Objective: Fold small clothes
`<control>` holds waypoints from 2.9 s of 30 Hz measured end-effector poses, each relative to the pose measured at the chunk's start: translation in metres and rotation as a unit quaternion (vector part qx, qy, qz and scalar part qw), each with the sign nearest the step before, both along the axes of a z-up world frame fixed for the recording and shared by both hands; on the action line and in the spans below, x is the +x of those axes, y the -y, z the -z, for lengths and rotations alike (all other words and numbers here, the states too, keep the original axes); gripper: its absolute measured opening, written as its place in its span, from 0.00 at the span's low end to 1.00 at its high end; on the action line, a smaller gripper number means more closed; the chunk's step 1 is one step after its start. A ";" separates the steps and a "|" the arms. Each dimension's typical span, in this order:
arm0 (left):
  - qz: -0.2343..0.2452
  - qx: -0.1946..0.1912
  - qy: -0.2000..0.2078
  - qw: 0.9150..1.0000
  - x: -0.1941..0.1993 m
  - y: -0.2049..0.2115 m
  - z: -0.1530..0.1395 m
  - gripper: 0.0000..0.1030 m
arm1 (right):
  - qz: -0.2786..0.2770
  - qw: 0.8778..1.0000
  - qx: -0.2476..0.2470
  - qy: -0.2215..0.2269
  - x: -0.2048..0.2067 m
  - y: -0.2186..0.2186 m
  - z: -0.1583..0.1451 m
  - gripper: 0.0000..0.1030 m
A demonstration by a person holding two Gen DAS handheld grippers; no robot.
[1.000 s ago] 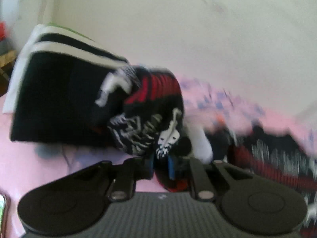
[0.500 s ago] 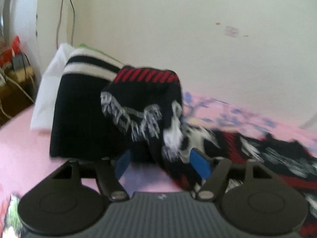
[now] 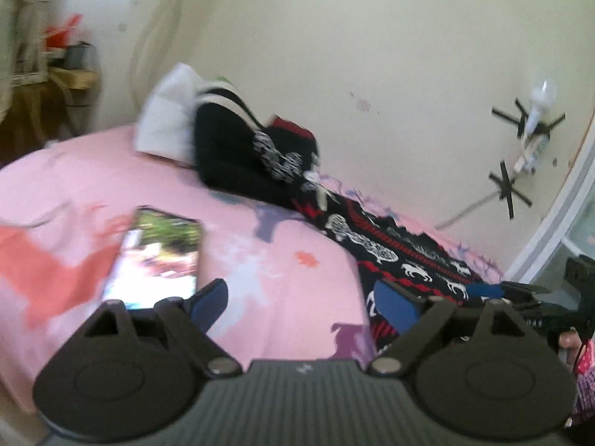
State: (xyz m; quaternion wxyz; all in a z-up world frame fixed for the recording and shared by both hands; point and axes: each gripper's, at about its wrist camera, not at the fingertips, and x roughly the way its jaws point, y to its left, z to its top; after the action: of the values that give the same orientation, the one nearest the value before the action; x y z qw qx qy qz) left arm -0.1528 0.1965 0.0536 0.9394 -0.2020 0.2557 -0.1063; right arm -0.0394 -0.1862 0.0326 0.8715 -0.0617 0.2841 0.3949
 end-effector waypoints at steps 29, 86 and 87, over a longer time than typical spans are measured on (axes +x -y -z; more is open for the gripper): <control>0.140 -0.053 -0.022 0.989 0.031 0.073 0.030 0.86 | 0.187 0.941 0.200 -0.199 -0.006 0.092 0.084 0.00; 0.070 0.039 -0.054 0.995 0.154 0.067 -0.012 0.90 | 0.045 0.959 0.219 -0.177 0.041 0.094 0.045 0.59; 0.062 0.044 -0.056 0.996 0.170 0.068 -0.016 0.90 | 0.061 0.956 0.224 -0.177 0.049 0.106 0.049 0.59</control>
State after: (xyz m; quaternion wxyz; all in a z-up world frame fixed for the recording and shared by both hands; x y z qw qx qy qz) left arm 0.0168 0.1282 0.0697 0.9231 -0.1501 0.3245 -0.1414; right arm 0.0092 -0.2920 -0.0164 0.8210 0.2233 0.3417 0.3993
